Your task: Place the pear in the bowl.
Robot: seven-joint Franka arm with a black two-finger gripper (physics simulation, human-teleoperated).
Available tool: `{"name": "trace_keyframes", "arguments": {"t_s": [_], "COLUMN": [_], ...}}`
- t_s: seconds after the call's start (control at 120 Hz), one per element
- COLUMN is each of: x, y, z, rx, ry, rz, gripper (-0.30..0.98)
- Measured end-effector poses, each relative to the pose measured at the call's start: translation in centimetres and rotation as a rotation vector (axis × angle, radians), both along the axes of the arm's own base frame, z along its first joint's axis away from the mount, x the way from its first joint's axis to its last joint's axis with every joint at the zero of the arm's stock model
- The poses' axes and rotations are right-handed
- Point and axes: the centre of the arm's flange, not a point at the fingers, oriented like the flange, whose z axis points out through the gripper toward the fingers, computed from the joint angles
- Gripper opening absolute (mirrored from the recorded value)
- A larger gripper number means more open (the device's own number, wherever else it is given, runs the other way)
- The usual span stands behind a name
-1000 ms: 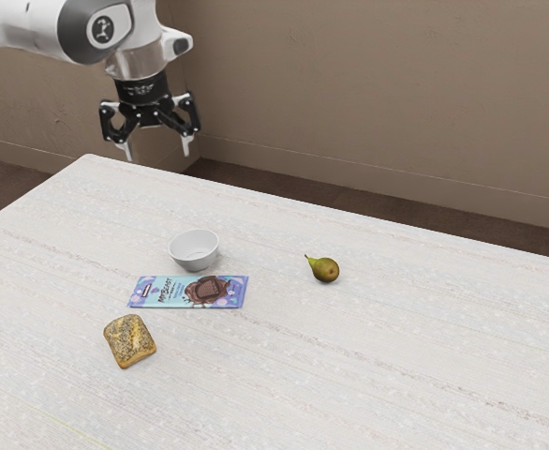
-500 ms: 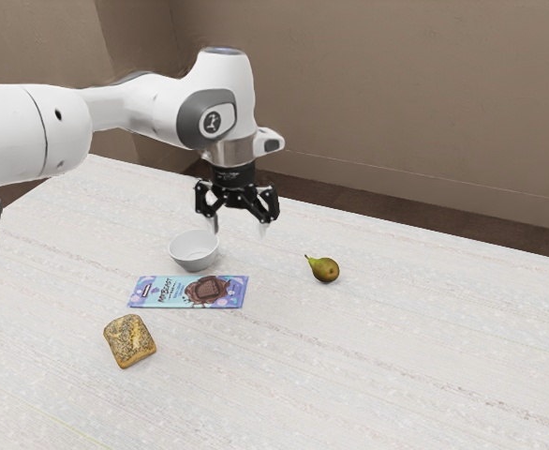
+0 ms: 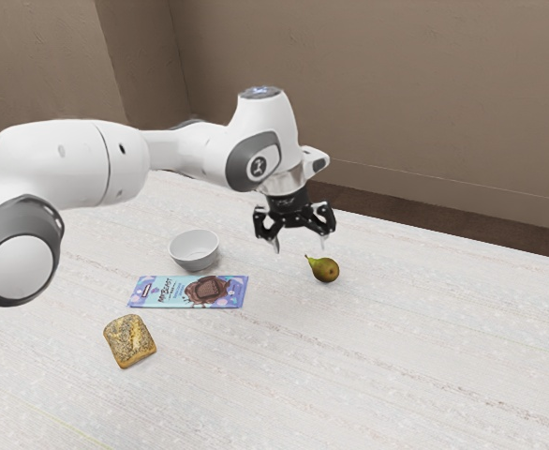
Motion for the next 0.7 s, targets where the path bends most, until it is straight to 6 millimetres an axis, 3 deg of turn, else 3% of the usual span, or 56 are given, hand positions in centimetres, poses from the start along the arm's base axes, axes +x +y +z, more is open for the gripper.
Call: {"name": "trace_keyframes", "arguments": {"t_s": [0.417, 0.7], "x": [2.9, 3.5], "y": [-0.3, 0.1], "z": [-4.8, -6.6], "rx": [-0.085, -0.112], "ry": [-0.024, -0.034], "rz": [0.259, 0.408], "gripper": [0.69, 0.69]}}
